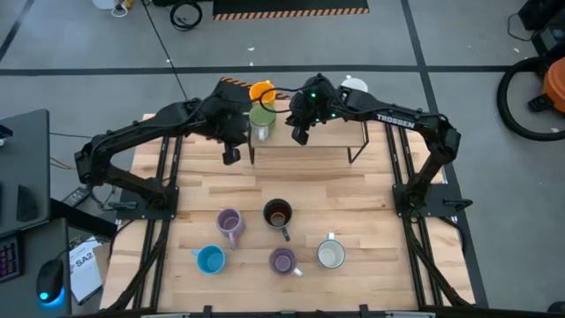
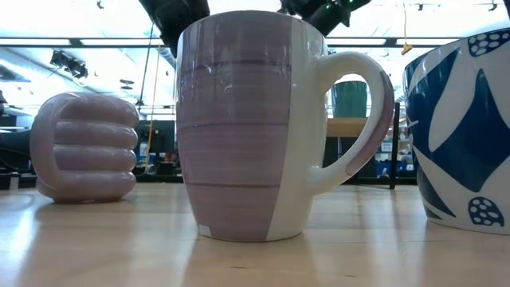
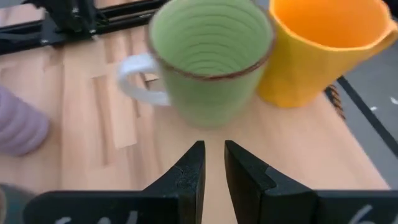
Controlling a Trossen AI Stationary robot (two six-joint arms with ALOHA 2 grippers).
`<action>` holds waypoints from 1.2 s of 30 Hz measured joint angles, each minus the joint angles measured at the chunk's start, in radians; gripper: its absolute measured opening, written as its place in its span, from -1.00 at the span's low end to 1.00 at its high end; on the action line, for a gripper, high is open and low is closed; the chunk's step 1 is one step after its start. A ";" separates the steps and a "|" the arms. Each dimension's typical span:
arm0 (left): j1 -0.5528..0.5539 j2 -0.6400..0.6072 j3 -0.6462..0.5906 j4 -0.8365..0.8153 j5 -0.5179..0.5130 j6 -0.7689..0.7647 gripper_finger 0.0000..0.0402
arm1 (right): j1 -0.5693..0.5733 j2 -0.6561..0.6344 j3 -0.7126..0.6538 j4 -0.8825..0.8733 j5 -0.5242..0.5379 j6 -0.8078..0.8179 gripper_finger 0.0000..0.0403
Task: Place coffee mugs
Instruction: Put the blue patterned mug on the shelf
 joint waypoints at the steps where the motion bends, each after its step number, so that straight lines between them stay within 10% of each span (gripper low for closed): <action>1: -0.008 -0.006 0.000 -0.008 0.010 -0.030 -0.75 | 0.009 -0.008 0.000 -0.011 0.000 0.006 -0.67; 8: -0.054 -0.019 0.001 -0.136 0.181 -0.265 -0.75 | 0.090 -0.074 0.000 -0.037 -0.003 0.011 -0.67; 21: -0.271 -0.017 0.001 -0.276 0.190 -0.511 -0.75 | 0.277 -0.133 0.001 -0.079 -0.002 0.078 -0.67; 36: -0.453 -0.014 0.001 -0.103 -0.075 -0.856 -0.75 | 0.481 -0.137 0.001 -0.213 0.050 0.224 -0.67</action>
